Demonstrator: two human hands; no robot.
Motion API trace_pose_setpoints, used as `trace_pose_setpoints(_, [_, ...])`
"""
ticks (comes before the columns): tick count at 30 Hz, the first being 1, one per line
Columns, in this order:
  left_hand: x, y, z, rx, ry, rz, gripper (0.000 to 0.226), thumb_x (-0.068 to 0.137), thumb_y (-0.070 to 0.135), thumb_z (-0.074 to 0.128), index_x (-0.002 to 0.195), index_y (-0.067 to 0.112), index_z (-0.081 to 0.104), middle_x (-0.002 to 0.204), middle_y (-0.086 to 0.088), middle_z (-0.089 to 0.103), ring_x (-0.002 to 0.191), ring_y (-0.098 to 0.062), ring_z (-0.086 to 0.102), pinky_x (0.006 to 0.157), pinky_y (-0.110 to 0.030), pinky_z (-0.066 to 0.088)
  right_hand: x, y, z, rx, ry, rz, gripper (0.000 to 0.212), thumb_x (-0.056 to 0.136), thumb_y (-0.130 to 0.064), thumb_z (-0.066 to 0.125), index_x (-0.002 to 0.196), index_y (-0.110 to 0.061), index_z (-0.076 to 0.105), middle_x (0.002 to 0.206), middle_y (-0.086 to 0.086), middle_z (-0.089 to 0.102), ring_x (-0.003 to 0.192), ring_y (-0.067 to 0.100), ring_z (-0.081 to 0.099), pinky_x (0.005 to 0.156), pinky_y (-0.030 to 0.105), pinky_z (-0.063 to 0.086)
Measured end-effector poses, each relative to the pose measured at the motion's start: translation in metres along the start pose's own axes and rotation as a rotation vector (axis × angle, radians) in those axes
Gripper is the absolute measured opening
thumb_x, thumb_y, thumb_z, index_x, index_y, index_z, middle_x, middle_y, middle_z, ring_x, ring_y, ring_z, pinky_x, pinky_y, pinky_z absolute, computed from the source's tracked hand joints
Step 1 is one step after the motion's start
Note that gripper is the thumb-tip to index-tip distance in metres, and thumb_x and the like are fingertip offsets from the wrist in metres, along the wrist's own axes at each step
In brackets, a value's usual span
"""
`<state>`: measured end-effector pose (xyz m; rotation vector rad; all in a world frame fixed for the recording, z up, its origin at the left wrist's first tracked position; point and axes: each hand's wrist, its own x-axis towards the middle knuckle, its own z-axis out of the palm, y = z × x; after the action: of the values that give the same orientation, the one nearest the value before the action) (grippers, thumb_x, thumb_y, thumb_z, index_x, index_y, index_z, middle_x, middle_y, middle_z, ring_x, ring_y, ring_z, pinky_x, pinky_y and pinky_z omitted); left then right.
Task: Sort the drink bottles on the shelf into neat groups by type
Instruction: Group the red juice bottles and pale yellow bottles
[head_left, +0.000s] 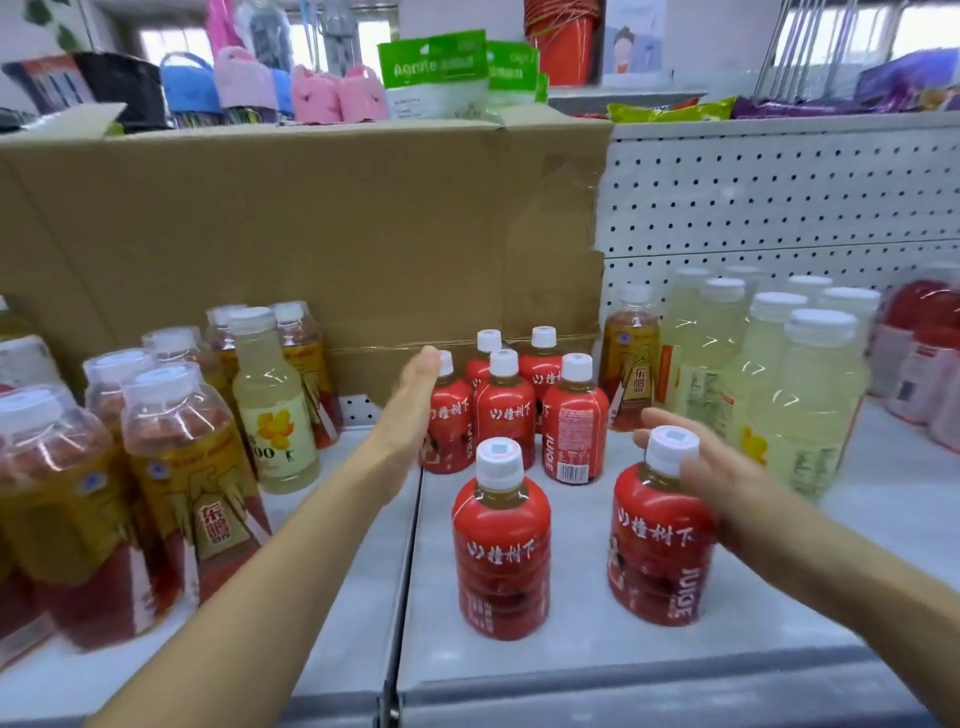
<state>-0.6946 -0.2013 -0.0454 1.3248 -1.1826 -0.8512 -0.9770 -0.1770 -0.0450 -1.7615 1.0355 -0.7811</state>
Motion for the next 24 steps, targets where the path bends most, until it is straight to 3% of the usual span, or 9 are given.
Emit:
trace_pose_setpoints(2, [-0.017,-0.007,-0.004,0.01,-0.107,0.068,0.063,0.091,0.069,0.032,0.143,0.036,0.041,0.13,0.022,0.057,0.109,0.011,0.057,0.096,-0.025,0.048,-0.016,0.012,0.006,0.015,-0.013,-0.05,0.125,0.025,-0.08,0.079,0.138,-0.056,0.031,0.131,-0.026,0.054,0.107,-0.01,0.06,0.082,0.014,0.048])
trace_pose_setpoints(4, [-0.039,-0.013,-0.008,0.064,-0.255,0.076,0.058,0.082,0.07,0.048,0.136,0.049,0.04,0.128,0.036,0.055,0.111,0.018,0.054,0.095,-0.015,0.049,-0.019,0.027,0.007,0.008,0.006,-0.046,0.131,0.033,-0.059,0.089,0.145,-0.054,0.021,0.131,-0.023,0.053,0.103,-0.008,0.062,0.086,0.02,0.048])
trace_pose_setpoints(6, [-0.052,-0.021,-0.011,0.098,-0.357,-0.01,0.1,0.052,0.071,0.078,0.139,0.05,0.036,0.145,0.031,0.043,0.124,0.013,0.05,0.105,-0.019,0.044,-0.005,0.031,0.014,0.009,0.041,-0.058,0.134,0.038,-0.054,0.094,0.148,-0.05,0.018,0.134,-0.019,0.052,0.105,-0.003,0.063,0.093,0.029,0.048])
trace_pose_setpoints(8, [-0.077,-0.027,-0.003,0.238,-0.427,0.071,0.121,0.054,0.05,0.093,0.149,0.052,0.018,0.149,0.024,0.039,0.127,0.007,0.05,0.106,-0.025,0.045,0.01,0.029,0.024,0.024,0.073,-0.075,0.131,0.043,-0.051,0.093,0.151,-0.042,0.019,0.135,-0.014,0.052,0.107,0.0,0.061,0.094,0.029,0.048])
trace_pose_setpoints(10, [-0.099,-0.026,0.009,0.323,-0.327,0.175,0.125,0.051,0.042,0.094,0.148,0.052,0.016,0.144,0.019,0.043,0.124,0.0,0.054,0.104,-0.033,0.049,0.026,0.031,0.034,0.017,0.109,-0.093,0.127,0.042,-0.055,0.092,0.148,-0.043,0.024,0.138,-0.006,0.05,0.114,0.006,0.059,0.1,0.038,0.048])
trace_pose_setpoints(13, [-0.103,-0.026,0.015,0.432,-0.142,0.249,0.117,0.05,0.056,0.089,0.147,0.046,0.024,0.143,0.017,0.037,0.131,-0.007,0.047,0.107,-0.042,0.047,0.046,0.029,0.046,-0.066,0.149,-0.176,0.112,0.045,-0.06,0.09,0.139,-0.046,0.029,0.142,-0.007,0.041,0.13,0.013,0.045,0.11,0.048,0.04])
trace_pose_setpoints(17, [-0.079,-0.03,0.008,0.46,0.005,0.193,0.118,0.064,0.046,0.088,0.154,0.037,0.013,0.153,0.012,0.023,0.139,-0.011,0.033,0.114,-0.037,0.035,0.065,0.031,0.054,-0.081,0.21,-0.114,0.139,0.042,-0.06,0.091,0.15,-0.031,0.009,0.153,-0.004,0.023,0.14,0.019,0.032,0.115,0.047,0.032])
trace_pose_setpoints(20, [-0.049,-0.037,0.008,0.359,0.075,0.086,0.103,0.082,0.026,0.08,0.156,0.033,0.008,0.154,0.001,0.026,0.137,-0.018,0.038,0.115,-0.044,0.036,0.075,0.034,0.06,-0.035,0.198,-0.055,0.157,0.025,-0.081,0.08,0.149,-0.043,-0.009,0.157,-0.004,0.019,0.141,0.021,0.032,0.114,0.053,0.033])
trace_pose_setpoints(24, [-0.023,-0.047,0.011,0.292,0.087,0.052,0.096,0.089,0.018,0.071,0.154,0.041,0.004,0.154,-0.002,0.032,0.14,-0.023,0.038,0.115,-0.055,0.034,0.086,0.036,0.063,-0.052,0.199,-0.045,0.144,0.044,-0.077,0.079,0.151,-0.04,-0.011,0.16,-0.004,0.013,0.146,0.023,0.025,0.116,0.056,0.029])
